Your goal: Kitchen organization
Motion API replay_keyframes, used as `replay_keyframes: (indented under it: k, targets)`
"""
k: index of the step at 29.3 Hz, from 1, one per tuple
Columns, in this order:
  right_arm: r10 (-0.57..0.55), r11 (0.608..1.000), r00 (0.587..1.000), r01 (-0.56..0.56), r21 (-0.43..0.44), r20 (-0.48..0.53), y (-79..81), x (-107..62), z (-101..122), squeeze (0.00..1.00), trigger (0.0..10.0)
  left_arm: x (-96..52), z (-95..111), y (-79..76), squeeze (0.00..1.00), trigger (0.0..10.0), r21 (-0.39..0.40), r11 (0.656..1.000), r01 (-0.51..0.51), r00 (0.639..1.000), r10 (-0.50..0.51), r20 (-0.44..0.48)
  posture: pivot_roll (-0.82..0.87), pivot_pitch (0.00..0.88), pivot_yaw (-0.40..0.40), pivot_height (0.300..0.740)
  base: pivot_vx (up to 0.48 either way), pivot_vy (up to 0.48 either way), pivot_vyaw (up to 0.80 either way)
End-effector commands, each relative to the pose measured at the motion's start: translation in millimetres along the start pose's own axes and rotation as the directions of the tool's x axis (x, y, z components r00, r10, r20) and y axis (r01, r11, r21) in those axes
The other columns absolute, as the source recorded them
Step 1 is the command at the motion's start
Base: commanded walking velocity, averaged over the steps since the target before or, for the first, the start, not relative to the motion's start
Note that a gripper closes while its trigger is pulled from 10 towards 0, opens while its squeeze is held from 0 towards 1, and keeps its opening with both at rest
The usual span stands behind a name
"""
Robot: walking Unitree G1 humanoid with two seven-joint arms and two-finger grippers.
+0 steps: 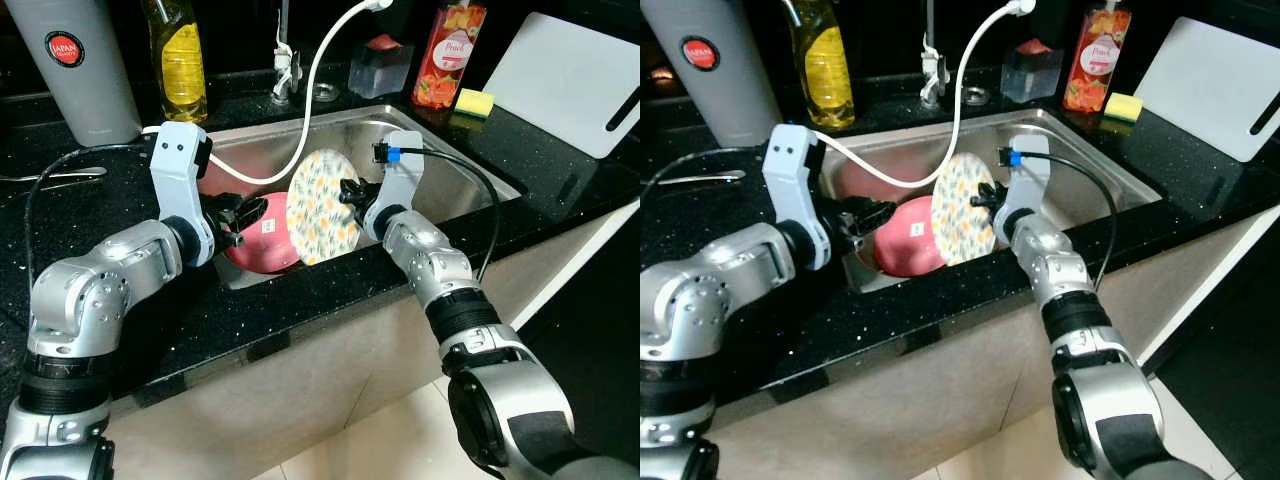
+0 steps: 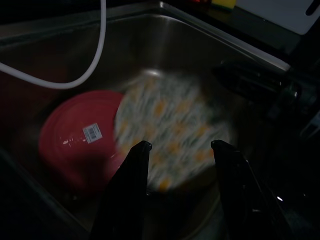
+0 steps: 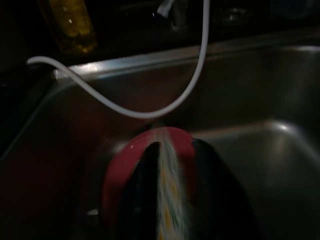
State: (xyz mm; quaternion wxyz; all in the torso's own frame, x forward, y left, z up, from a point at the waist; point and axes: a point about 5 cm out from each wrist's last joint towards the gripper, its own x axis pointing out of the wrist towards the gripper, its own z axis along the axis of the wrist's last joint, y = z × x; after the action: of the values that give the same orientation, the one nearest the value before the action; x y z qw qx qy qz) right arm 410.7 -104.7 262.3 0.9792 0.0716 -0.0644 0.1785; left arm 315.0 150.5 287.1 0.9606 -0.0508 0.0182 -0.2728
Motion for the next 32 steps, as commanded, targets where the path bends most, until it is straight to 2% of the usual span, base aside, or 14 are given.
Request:
replay_keyframes:
  k: [1, 7, 11, 12, 13, 14, 17, 20, 22, 23, 24, 25, 29, 32]
  targets:
    - [0.0, 1.0, 1.0, 0.0, 0.009, 0.008, -0.8, 0.7, -1, 1.0, 10.0, -1.0, 0, -4.1, 0.0, 10.0, 0.01, 1.0, 0.022, 1.0, -0.021, -0.009, -0.08, 0.137, -0.045, 0.74, 0.0, 0.0, 0.0]
    - [-0.018, 0.998, 0.998, 0.014, 0.057, 0.061, -5.5, 1.0, 8, 1.0, 10.0, -0.6, 0, -4.3, 0.0, 10.0, 0.008, 1.0, 0.027, 1.0, -0.027, -0.008, -0.08, 0.138, -0.043, 0.74, 0.0, 0.0, 0.0]
    - [-0.052, 0.997, 0.987, 0.042, 0.07, 0.151, -10.8, -0.3, 23, 1.0, 10.0, -0.2, 1, -3.8, 0.0, 10.0, 0.007, 1.0, 0.024, 1.0, -0.024, -0.002, -0.08, 0.137, -0.041, 0.74, 0.0, 0.0, 0.0]
    - [-0.048, 0.995, 0.981, 0.032, 0.09, 0.187, -10.6, -1.3, 29, 0.26, 10.0, -0.2, 2, -3.3, 0.0, 10.0, 0.006, 1.0, 0.019, 1.0, -0.019, 0.001, -0.08, 0.137, -0.041, 0.74, 0.0, 0.0, 0.0]
    - [-0.046, 0.994, 0.977, 0.025, 0.102, 0.207, -10.4, -2.0, 33, 0.26, 10.0, -0.1, 2, -2.9, 0.0, 10.0, 0.006, 1.0, 0.015, 1.0, -0.015, 0.002, -0.08, 0.137, -0.041, 0.74, 0.0, 0.0, 0.0]
    - [-0.035, 0.993, 0.969, 0.006, 0.119, 0.246, -9.3, -4.0, 40, 0.0, 10.0, -0.1, 3, -1.4, 0.0, 10.0, -0.002, 1.0, 0.002, 1.0, -0.002, 0.009, -0.08, 0.137, -0.041, 0.74, 0.0, 0.0, 0.0]
    - [-0.006, 0.988, 0.948, -0.043, 0.147, 0.319, -5.4, -9.7, 53, 0.0, 10.0, -0.3, 5, 5.1, 0.0, 10.0, -0.014, 0.999, -0.046, 0.999, 0.046, 0.028, -0.08, 0.139, -0.041, 0.74, 0.0, 0.0, 0.0]
    - [0.011, 0.984, 0.938, -0.073, 0.165, 0.347, -2.6, -13.2, 57, 0.0, 10.0, -0.5, 6, 9.8, 0.0, 10.0, -0.018, 0.997, -0.08, 0.996, 0.081, 0.042, -0.08, 0.139, -0.04, 0.74, 0.0, 0.0, 0.0]
    - [0.036, 0.975, 0.925, -0.116, 0.19, 0.377, 1.6, -18.2, 62, 0.0, 10.0, -1.3, 10, 18.0, 0.0, 10.0, -0.025, 0.987, -0.156, 0.984, 0.158, 0.08, -0.08, 0.14, -0.04, 0.74, 0.0, 0.0, 0.0]
    - [0.036, 0.975, 0.925, -0.116, 0.19, 0.377, 1.6, -18.2, 62, 0.0, 10.0, -1.3, 10, 18.0, 0.0, 10.0, -0.025, 0.987, -0.156, 0.984, 0.158, 0.08, -0.08, 0.14, -0.04, 0.74, 0.0, 0.0, 0.0]
    - [0.044, 0.971, 0.921, -0.131, 0.202, 0.387, 3.1, -20.0, 63, 0.0, 10.0, -1.7, 12, 21.7, 0.0, 10.0, -0.033, 0.981, -0.189, 0.977, 0.191, 0.094, -0.08, 0.141, -0.039, 0.74, 0.0, 0.0, 0.0]
    - [0.056, 0.962, 0.911, -0.158, 0.223, 0.408, 5.1, -24.0, 66, 0.0, 10.0, -4.0, 15, 32.3, 0.0, 10.0, -0.025, 0.961, -0.277, 0.955, 0.278, 0.106, -0.08, 0.142, -0.039, 0.74, 0.0, 0.0, 0.0]
    - [0.058, 0.959, 0.907, -0.167, 0.229, 0.416, 6.0, -26.3, 67, 0.0, 10.0, -5.7, 16, 37.5, 0.0, 10.0, -0.016, 0.948, -0.318, 0.942, 0.317, 0.112, -0.08, 0.143, -0.039, 0.74, 0.0, 0.0, 0.0]
    - [0.06, 0.949, 0.901, -0.185, 0.257, 0.429, 6.1, -31.1, 69, 0.0, 10.0, -8.9, 18, 48.4, 0.0, 10.0, 0.047, 0.898, -0.437, 0.897, 0.431, 0.103, -0.08, 0.142, -0.038, 0.74, 0.0, 0.0, 0.0]
